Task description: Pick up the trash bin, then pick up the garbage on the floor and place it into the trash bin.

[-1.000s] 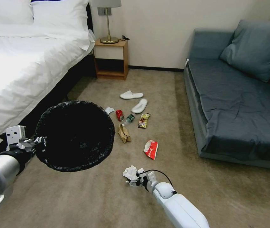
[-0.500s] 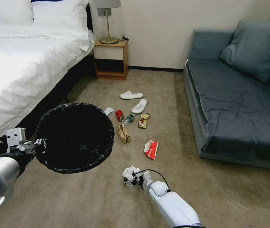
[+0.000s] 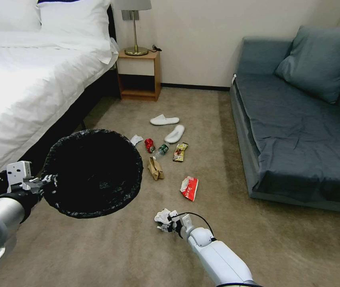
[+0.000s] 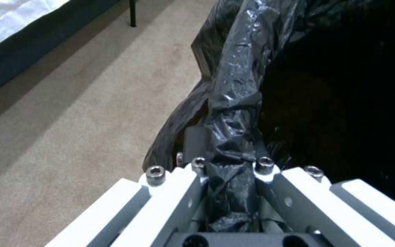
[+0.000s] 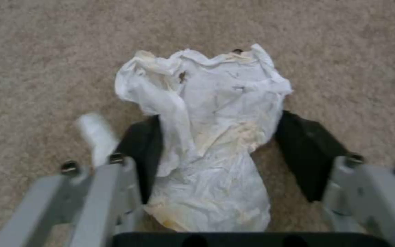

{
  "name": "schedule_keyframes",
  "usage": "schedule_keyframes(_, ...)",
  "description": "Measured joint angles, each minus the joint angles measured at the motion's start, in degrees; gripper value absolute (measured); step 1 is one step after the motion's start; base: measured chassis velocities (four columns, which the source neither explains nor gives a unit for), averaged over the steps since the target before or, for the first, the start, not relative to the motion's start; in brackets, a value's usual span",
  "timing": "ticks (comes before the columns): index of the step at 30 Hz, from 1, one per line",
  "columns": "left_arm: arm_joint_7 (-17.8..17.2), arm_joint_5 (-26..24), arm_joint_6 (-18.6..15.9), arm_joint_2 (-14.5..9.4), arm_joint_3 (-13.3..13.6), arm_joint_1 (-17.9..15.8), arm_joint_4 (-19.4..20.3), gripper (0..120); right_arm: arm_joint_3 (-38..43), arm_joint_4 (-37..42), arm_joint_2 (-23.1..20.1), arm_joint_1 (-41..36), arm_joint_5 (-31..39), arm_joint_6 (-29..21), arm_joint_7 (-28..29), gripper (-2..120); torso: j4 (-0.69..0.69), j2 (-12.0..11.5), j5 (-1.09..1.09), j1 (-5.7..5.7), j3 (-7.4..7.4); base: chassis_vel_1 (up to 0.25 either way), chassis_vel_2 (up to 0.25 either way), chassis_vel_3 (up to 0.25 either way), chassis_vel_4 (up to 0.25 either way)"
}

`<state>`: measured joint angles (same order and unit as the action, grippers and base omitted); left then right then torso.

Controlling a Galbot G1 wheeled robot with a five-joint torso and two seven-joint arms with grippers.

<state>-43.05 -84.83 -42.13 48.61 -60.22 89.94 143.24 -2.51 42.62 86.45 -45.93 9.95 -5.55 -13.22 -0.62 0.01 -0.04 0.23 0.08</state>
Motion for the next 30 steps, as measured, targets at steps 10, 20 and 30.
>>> schedule_keyframes(10,0.1,0.0,0.0,0.0,0.5,-0.1,0.0,2,-0.1,1.4,-0.7,-1.0,2.1,-0.3,1.2,17,0.09,0.0,0.08,-0.01,0.02,0.000,0.000,0.000,0.000)
schedule_keyframes(20,0.0,0.0,0.0,-0.1,1.3,-0.5,0.0,2,2.7,9.0,-2.8,-4.0,9.1,-3.4,6.4,0,0.06,0.0,0.02,0.00,0.04,0.000,0.000,0.000,0.000)
schedule_keyframes(30,0.0,1.2,0.0,-0.8,4.8,-1.4,-0.1,2,9.4,39.4,-13.5,-12.6,20.4,-10.0,13.2,0,0.05,0.0,0.05,0.00,0.01,0.000,0.000,0.000,0.000)
